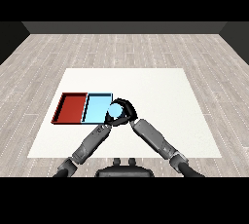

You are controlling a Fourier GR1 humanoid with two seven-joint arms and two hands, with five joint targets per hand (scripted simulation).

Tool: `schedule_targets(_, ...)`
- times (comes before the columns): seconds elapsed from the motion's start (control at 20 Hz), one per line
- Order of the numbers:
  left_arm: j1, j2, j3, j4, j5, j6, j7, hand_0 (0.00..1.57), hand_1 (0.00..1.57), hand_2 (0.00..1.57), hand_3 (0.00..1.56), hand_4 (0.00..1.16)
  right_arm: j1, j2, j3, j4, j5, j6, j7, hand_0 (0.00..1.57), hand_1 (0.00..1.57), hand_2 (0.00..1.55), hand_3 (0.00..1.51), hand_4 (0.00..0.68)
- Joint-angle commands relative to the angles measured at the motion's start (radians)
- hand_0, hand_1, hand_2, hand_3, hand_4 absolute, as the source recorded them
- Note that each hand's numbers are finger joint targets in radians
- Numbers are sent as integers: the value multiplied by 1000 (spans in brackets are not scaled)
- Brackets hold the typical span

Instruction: Pick the blue can and put it in the blue box

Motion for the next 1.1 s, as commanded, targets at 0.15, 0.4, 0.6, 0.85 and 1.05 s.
schedule_targets(0.15, 46, -37, -50, -53, 128, -24, 5, 1177, 1177, 1185, 1027, 627, -5, 25, 18, -22, -24, -39, 23, 1437, 1437, 1454, 1393, 580)
schedule_targets(0.4, -24, -38, 32, 58, 101, -45, 10, 1571, 1571, 1544, 1472, 655, 0, 25, -7, -70, -129, 7, 52, 1246, 1246, 1296, 1219, 275)
schedule_targets(0.6, 0, -38, 35, 39, 109, -72, 0, 1571, 1571, 1516, 1448, 1097, 48, 26, -44, -56, -51, 33, 58, 0, 0, 0, 0, 0)
schedule_targets(0.85, 17, -39, 9, 36, 112, -45, -39, 1571, 1571, 1520, 1454, 1121, 54, 26, -33, -27, -56, 32, 49, 0, 0, 0, 0, 0)
schedule_targets(1.05, -47, -39, 48, 59, 92, -66, 17, 1571, 1571, 1558, 1487, 1136, 102, 26, -69, -134, 2, 43, 107, 0, 0, 0, 0, 0)
